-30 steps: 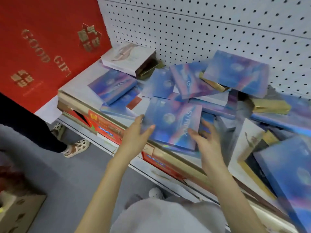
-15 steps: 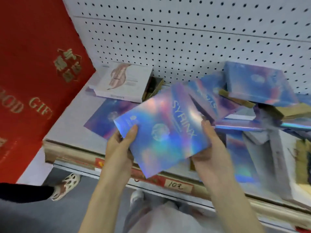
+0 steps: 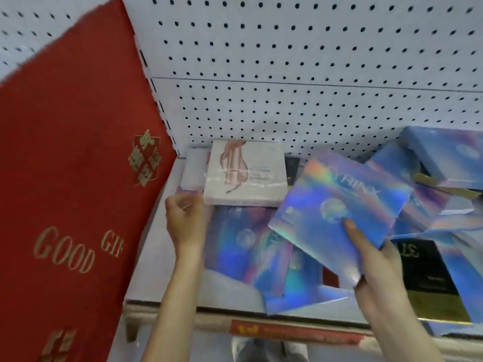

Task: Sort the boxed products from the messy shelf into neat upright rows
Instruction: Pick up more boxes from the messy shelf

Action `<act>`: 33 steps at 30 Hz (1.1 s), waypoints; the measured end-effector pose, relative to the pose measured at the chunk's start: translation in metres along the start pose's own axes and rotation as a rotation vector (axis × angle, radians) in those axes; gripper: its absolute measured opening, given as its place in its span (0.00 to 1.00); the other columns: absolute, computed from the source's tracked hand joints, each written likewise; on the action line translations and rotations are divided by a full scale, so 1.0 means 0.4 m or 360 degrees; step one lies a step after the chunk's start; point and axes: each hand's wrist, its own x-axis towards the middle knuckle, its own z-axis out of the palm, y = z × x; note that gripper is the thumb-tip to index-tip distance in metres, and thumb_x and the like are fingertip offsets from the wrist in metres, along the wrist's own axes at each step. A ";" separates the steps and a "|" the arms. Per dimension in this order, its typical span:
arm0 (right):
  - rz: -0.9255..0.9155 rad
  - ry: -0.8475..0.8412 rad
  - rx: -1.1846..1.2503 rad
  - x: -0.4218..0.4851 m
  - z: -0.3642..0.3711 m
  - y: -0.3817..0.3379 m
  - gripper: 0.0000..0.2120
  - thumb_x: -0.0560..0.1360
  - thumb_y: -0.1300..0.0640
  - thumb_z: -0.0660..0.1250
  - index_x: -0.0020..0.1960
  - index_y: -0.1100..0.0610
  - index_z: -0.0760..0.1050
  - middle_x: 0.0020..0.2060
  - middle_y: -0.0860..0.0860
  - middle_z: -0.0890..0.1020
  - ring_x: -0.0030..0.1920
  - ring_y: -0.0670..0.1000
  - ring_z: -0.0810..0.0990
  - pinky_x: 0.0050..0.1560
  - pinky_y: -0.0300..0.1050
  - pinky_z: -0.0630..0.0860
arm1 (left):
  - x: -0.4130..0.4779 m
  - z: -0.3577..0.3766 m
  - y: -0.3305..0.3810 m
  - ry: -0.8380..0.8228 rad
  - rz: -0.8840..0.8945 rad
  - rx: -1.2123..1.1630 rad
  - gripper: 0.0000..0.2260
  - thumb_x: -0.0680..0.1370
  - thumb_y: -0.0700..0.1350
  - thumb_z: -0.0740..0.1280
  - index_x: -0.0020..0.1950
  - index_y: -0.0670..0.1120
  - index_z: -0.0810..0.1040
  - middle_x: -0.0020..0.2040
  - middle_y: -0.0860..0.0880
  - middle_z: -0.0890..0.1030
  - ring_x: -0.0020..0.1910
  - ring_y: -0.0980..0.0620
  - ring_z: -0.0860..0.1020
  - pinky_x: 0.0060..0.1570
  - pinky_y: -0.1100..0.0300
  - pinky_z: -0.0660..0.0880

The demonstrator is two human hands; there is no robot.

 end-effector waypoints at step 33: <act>0.0049 -0.0050 0.0816 -0.295 -0.818 -0.290 0.13 0.73 0.51 0.63 0.51 0.50 0.86 0.54 0.50 0.85 0.52 0.49 0.85 0.40 0.47 0.82 | -0.836 0.287 0.180 -0.1287 0.0437 0.0205 0.04 0.74 0.45 0.72 0.43 0.45 0.80 0.31 0.54 0.83 0.29 0.60 0.80 0.28 0.67 0.75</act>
